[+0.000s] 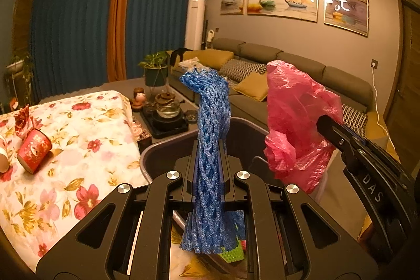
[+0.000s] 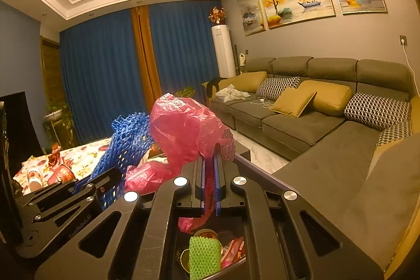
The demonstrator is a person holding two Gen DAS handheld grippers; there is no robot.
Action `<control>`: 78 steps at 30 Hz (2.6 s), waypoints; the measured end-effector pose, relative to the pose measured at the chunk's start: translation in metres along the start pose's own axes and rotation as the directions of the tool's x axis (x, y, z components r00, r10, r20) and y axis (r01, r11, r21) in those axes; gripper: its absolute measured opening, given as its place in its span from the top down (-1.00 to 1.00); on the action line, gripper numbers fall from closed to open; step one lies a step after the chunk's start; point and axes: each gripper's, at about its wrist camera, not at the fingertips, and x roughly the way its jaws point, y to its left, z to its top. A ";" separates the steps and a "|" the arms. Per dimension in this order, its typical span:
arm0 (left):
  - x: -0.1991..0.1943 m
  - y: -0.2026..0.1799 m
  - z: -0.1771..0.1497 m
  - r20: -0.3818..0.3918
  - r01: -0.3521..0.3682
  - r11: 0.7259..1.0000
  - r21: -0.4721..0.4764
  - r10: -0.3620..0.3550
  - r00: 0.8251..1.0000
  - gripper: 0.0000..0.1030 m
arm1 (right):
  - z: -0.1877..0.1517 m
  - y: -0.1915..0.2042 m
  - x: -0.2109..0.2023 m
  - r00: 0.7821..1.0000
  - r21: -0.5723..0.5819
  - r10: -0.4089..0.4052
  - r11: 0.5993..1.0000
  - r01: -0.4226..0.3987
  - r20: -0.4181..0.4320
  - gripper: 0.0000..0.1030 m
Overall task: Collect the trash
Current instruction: 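Carry the blue sleeve and pink bag with both tools over the grey bin, then open both tools over the grey bin to drop the sleeve and bag, then move both tools back over the table toward the black bag and red can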
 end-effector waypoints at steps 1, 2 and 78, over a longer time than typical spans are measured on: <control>0.000 -0.001 0.000 -0.001 0.003 1.000 0.000 -0.003 1.000 0.79 | 0.000 -0.001 0.001 1.000 0.003 0.000 1.000 0.000 -0.003 0.81; 0.001 -0.001 -0.001 -0.002 0.010 1.000 0.001 -0.010 1.000 0.78 | 0.000 -0.003 0.001 1.000 0.009 0.001 1.000 -0.001 -0.005 0.69; -0.197 0.370 -0.041 -0.049 -0.686 0.671 -0.281 0.704 0.709 -0.67 | -0.055 0.325 0.091 0.928 -0.221 0.287 0.914 -0.340 -0.238 -0.85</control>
